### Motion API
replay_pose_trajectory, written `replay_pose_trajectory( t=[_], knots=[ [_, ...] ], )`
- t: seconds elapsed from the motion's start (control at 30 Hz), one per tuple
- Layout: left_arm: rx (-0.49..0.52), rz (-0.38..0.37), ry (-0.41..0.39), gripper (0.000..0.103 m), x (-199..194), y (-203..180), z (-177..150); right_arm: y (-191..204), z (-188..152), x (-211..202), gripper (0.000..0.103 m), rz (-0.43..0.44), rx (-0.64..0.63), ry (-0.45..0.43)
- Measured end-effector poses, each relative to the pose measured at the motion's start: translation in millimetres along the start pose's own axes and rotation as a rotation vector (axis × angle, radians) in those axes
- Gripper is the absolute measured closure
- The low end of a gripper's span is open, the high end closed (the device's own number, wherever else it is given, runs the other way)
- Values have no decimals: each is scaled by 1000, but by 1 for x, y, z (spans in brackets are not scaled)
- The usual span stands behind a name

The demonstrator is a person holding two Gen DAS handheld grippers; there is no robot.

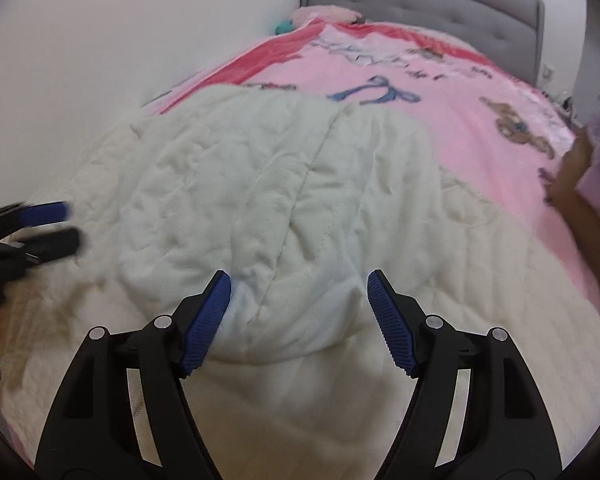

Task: Fold large clothes
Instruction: 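Grasp the sleeve cuff with the left gripper and lift it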

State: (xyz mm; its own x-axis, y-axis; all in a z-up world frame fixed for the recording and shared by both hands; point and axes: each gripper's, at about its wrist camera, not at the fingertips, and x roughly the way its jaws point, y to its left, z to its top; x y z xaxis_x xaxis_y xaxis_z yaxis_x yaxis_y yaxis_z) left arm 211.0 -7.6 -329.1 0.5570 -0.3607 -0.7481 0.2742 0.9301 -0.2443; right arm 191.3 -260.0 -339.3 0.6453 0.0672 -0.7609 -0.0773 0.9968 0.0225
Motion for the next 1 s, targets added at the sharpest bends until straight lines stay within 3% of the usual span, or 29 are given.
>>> replay_pose_trajectory(
  t=[0.07,0.1,0.3,0.37,0.47,0.53,0.73,0.8,0.87,1.0],
  knots=[
    [-114,38,-21,6,-27,29,-11,14,2,-15,34,-21,-18,-26],
    [-179,63,-25,5,-39,46,-17,21,4,-20,28,-48,-30,-31],
    [-778,219,-71,5,-93,183,-83,56,21,-19,27,-21,32,18],
    [-979,214,-115,5,-104,222,-109,71,31,-17,27,0,69,36],
    [-1192,172,-122,5,-108,266,-135,91,44,-20,27,30,115,29],
    [-1315,130,-177,6,-107,286,-150,104,52,-21,27,66,148,21],
    [-1543,80,-340,6,-99,330,-168,153,70,-18,27,102,34,8],
    [-1604,53,-350,25,-92,341,-171,156,71,-18,27,97,21,11],
    [-1619,72,-298,42,-84,348,-169,154,70,-18,27,94,33,24],
    [-1561,143,-259,61,-80,346,-150,140,63,-16,27,67,83,51]
  ],
)
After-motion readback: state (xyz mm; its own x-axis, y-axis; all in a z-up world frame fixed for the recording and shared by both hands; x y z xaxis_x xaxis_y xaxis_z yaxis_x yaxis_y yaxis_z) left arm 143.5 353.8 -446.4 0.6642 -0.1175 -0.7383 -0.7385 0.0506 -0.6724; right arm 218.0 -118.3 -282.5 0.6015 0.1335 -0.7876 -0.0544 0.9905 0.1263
